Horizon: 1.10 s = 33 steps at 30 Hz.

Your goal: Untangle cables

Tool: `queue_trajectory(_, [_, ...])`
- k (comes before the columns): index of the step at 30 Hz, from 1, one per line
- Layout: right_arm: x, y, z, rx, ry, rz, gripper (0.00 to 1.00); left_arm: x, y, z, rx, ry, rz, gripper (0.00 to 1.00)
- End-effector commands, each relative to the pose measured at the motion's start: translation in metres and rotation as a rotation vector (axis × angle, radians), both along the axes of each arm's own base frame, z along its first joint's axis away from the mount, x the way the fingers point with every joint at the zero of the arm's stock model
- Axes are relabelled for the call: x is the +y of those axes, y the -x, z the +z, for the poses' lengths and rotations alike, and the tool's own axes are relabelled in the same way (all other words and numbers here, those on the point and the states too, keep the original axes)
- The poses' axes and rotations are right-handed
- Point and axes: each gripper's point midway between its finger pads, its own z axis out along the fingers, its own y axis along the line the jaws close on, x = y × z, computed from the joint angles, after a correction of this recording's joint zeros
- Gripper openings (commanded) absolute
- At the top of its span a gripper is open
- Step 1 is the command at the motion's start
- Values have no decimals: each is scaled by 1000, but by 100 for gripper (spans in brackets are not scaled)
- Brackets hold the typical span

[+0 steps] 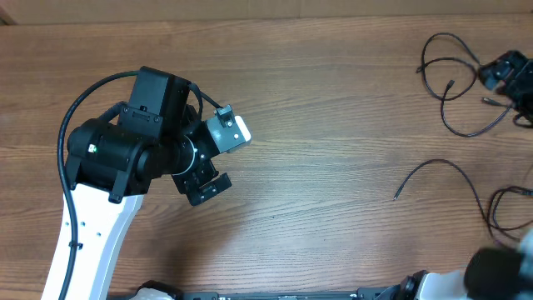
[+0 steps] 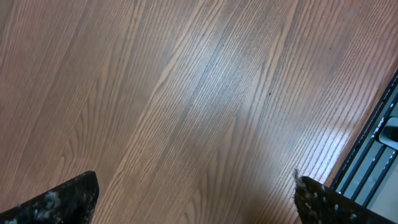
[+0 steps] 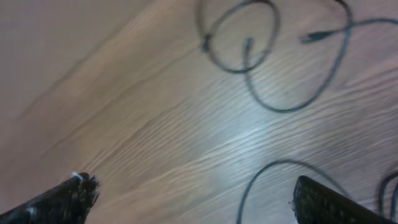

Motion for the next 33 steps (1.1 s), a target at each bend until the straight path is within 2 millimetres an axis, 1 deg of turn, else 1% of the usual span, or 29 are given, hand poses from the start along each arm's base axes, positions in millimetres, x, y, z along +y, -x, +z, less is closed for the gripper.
queue_trajectory(1, [48,23,41,-90,32,114,100,-1,-3,5,-12,10,8,99])
queue_trajectory(2, [62,30,46,-94,32,146,100,-1,-3,5,-12,10,8,99])
queue_trajectory(3, [71,34,48,-96,32,165,100,-1,-3,5,-12,10,8,100])
queue_trajectory(5, [78,38,49,-92,23,178,100,-1,-3,5,-12,10,8,100])
queue_trajectory(33, [78,36,48,-88,18,176,100,-1,-3,5,-9,9,8,100])
